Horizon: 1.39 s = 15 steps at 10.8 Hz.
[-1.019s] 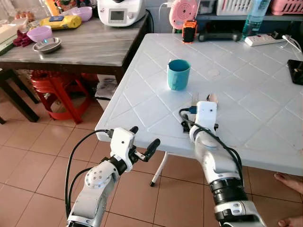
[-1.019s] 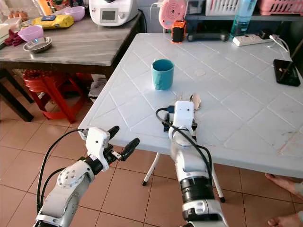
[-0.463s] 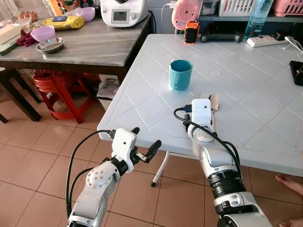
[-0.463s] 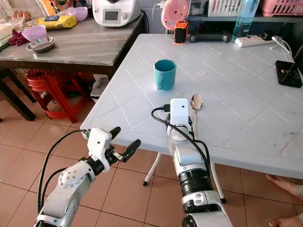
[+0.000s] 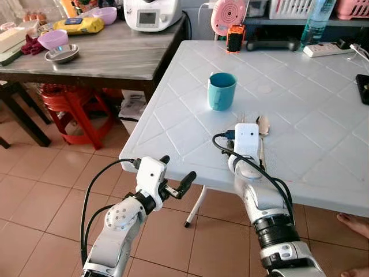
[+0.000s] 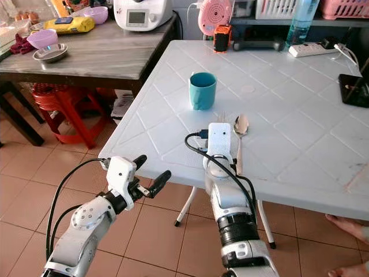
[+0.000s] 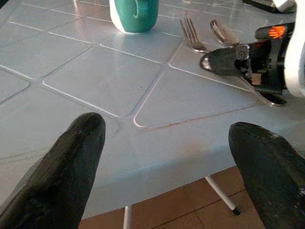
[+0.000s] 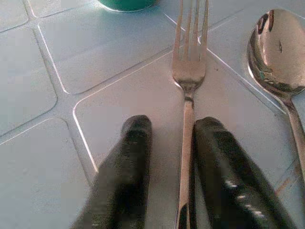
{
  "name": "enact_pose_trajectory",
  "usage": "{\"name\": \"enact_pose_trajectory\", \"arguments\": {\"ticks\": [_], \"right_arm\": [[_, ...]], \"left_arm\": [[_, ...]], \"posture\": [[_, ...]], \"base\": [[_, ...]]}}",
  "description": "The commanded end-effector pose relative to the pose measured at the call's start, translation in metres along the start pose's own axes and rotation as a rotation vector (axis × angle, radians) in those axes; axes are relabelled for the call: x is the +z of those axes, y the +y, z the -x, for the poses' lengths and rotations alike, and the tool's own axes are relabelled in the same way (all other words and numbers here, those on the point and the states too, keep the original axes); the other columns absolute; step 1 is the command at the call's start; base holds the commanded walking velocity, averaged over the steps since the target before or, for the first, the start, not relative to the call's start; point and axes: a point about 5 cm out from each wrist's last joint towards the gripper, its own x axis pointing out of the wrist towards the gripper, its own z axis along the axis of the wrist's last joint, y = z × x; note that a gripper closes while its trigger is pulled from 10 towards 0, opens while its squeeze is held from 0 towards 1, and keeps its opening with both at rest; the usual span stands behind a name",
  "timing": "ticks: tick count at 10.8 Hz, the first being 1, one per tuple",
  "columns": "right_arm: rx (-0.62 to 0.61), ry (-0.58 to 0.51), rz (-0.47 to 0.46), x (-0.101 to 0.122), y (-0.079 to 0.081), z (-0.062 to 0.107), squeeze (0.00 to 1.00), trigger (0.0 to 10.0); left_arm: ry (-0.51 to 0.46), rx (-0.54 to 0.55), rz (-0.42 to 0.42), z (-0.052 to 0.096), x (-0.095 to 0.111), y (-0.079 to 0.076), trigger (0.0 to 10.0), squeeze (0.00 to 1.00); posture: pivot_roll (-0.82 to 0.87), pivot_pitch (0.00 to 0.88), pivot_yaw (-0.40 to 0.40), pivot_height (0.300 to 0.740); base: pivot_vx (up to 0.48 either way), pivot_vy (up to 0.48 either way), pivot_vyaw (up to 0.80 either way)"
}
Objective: Setting the table
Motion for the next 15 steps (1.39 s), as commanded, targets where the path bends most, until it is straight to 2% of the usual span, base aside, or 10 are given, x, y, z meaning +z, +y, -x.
{"name": "enact_pose_trajectory", "arguments": {"ticks": [1, 4, 9, 10, 12, 13, 14, 15], "right_arm": [[-0.052, 0.102, 0.015, -0.026, -0.011, 0.002, 0.00, 0.0], [-0.059, 0.100, 0.015, -0.034, -0.012, 0.007, 0.00, 0.0], [-0.058, 0.075, -0.006, -0.032, -0.015, 0.008, 0.00, 0.0], [-0.039, 0.060, -0.048, -0.030, -0.015, 0.009, 0.00, 0.0], [-0.026, 0.035, -0.058, -0.028, -0.017, 0.010, 0.00, 0.0], [0.004, 0.028, -0.084, -0.027, -0.016, 0.010, 0.00, 4.2], [0.066, 0.021, -0.117, -0.024, -0.011, 0.012, 0.00, 10.0], [0.093, -0.004, -0.126, -0.021, -0.009, 0.014, 0.00, 10.0]], "left_arm": [[0.013, 0.020, -0.009, 0.001, -0.001, 0.004, 10.0, 0.00], [0.011, 0.020, -0.010, 0.001, -0.002, 0.003, 10.0, 0.00], [0.011, 0.019, -0.013, -0.001, -0.002, 0.003, 10.0, 0.00], [0.011, 0.020, -0.014, -0.001, -0.002, 0.003, 10.0, 0.00], [0.005, 0.023, -0.017, -0.001, -0.001, 0.004, 10.0, 0.00], [0.004, 0.025, -0.017, -0.001, -0.001, 0.004, 10.0, 0.00], [0.002, 0.027, -0.017, 0.000, 0.000, 0.004, 10.0, 0.00], [-0.011, 0.038, -0.022, -0.001, 0.001, 0.005, 10.0, 0.00]], "posture": [[-0.09, 0.111, 0.093, 0.740], [-0.10, 0.111, 0.096, 0.740], [-0.10, 0.106, 0.094, 0.740], [-0.10, 0.105, 0.094, 0.740], [-0.09, 0.104, 0.093, 0.740], [-0.09, 0.103, 0.093, 0.740], [-0.09, 0.104, 0.093, 0.740], [-0.09, 0.104, 0.093, 0.740]], "base": [[0.000, 0.000, 0.00], [0.000, 0.000, 0.00], [0.000, 0.000, 0.00], [0.000, 0.000, 0.00], [0.000, 0.000, 0.00], [0.000, 0.000, 0.00], [0.000, 0.000, 0.00], [0.000, 0.000, 0.00]]}}
